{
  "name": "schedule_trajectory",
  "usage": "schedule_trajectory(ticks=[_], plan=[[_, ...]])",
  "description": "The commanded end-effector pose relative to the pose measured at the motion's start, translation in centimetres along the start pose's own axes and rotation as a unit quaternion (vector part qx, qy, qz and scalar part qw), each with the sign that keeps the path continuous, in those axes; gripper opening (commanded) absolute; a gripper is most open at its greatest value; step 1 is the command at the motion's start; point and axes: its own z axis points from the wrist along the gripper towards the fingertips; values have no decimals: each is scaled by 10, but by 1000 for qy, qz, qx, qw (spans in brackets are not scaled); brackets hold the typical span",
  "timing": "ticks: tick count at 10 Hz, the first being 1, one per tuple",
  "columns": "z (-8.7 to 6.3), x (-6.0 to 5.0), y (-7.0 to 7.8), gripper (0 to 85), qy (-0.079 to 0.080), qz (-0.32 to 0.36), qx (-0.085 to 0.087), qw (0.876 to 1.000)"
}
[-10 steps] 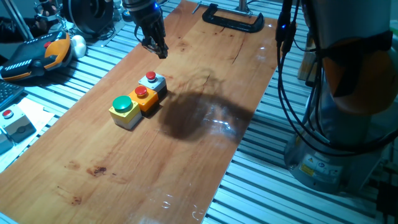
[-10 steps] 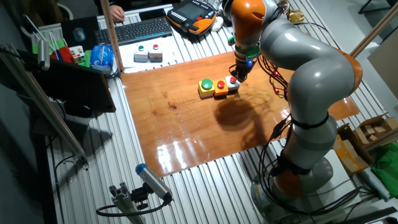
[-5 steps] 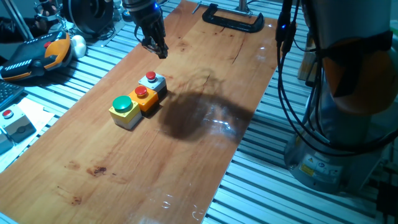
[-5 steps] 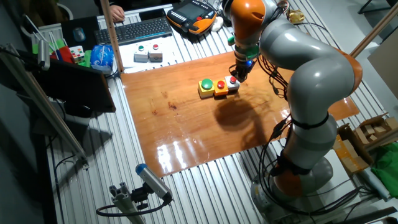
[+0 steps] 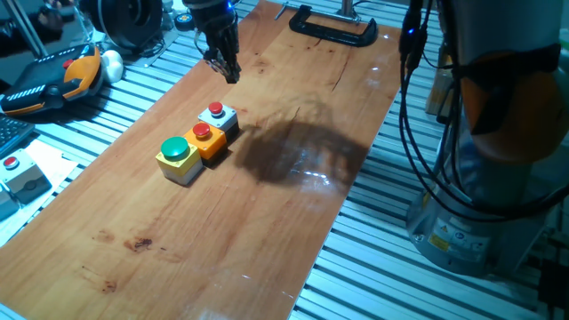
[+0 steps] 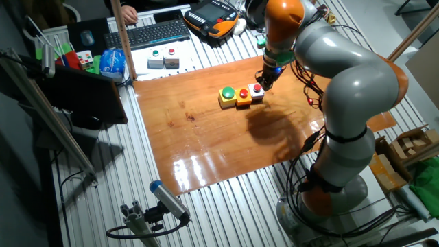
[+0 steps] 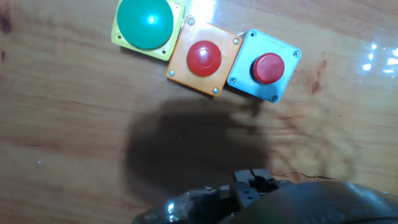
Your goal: Press three buttons from left to right in sequence
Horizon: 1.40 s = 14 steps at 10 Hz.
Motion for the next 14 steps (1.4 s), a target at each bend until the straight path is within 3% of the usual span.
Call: schedule_trajectory(ticks=[1, 3, 5, 7, 9, 14], plan=[[0, 0, 0, 7, 8, 6, 4, 1000], [0, 0, 0, 7, 32, 4, 7, 999], [0, 0, 0, 7, 18, 8, 27, 999], [0, 0, 0, 7, 10, 13, 28, 999], [7, -15, -4, 7, 9, 7, 26, 1000], [42, -52, -27, 7, -23, -3, 26, 999]])
